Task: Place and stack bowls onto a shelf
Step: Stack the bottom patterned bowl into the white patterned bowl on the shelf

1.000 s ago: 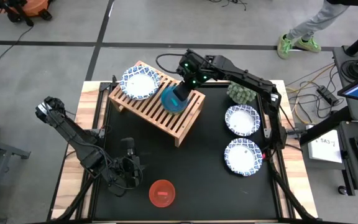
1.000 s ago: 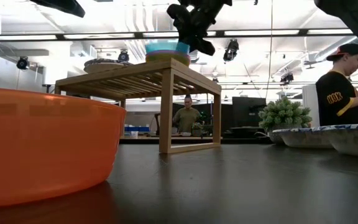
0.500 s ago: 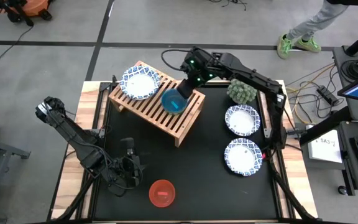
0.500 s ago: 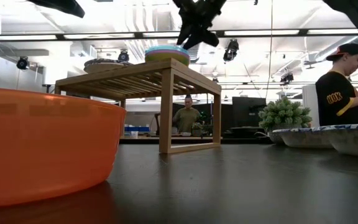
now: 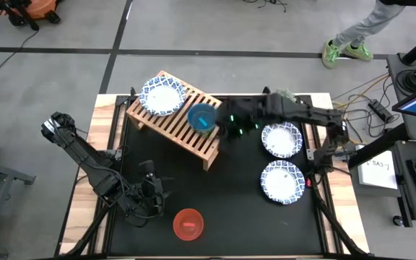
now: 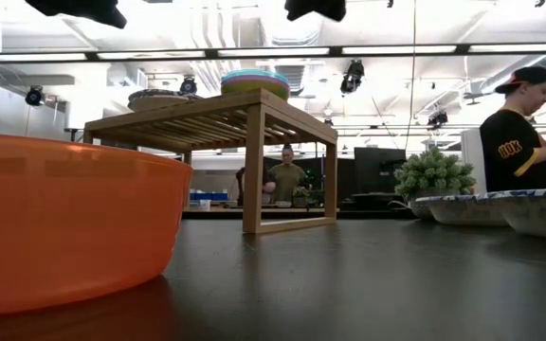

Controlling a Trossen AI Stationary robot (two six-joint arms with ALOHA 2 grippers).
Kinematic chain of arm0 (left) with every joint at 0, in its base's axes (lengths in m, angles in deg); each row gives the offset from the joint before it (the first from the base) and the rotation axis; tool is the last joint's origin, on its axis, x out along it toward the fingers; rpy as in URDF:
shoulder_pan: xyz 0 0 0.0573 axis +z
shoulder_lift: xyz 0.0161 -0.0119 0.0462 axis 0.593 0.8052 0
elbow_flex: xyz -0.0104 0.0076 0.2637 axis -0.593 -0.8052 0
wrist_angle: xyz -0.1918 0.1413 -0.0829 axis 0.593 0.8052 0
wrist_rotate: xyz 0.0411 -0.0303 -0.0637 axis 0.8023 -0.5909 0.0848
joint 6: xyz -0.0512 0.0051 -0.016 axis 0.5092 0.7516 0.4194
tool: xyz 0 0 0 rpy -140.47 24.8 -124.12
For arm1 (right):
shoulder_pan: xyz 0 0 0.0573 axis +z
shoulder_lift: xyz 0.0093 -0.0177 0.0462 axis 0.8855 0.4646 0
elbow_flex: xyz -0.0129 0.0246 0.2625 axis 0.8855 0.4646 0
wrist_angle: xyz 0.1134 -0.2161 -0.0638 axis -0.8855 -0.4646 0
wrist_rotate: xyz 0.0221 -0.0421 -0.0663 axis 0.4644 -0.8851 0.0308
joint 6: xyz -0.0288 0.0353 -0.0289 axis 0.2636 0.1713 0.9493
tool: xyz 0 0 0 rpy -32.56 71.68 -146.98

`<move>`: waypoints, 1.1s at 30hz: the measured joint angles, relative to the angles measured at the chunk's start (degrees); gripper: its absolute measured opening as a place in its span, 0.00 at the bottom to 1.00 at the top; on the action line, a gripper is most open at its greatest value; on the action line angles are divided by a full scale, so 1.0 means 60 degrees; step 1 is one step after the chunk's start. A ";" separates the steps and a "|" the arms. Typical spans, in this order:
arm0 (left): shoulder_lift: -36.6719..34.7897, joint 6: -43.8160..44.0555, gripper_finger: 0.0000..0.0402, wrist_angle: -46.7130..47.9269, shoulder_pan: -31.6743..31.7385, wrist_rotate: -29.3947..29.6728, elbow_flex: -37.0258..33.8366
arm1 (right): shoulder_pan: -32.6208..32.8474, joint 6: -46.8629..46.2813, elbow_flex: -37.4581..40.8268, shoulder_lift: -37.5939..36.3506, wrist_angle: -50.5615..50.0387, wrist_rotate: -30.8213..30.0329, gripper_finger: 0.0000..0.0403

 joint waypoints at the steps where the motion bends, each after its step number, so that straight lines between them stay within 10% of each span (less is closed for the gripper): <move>1: 0.0000 0.0033 0.44 -0.0002 -0.0007 0.0000 0.0000 | 0.0243 -0.0143 0.0278 -0.0136 -0.0003 0.0004 0.18; 20: 0.0000 -0.0181 0.44 -0.0097 -0.0007 0.0004 0.0000 | 0.3262 -0.7355 0.6701 -0.1626 -0.0046 -0.0533 0.41; 33: 0.0004 -0.0591 0.44 -0.0128 -0.0003 0.0015 0.0000 | 0.3758 -0.9066 0.7644 -0.0394 -0.0028 -0.0244 0.36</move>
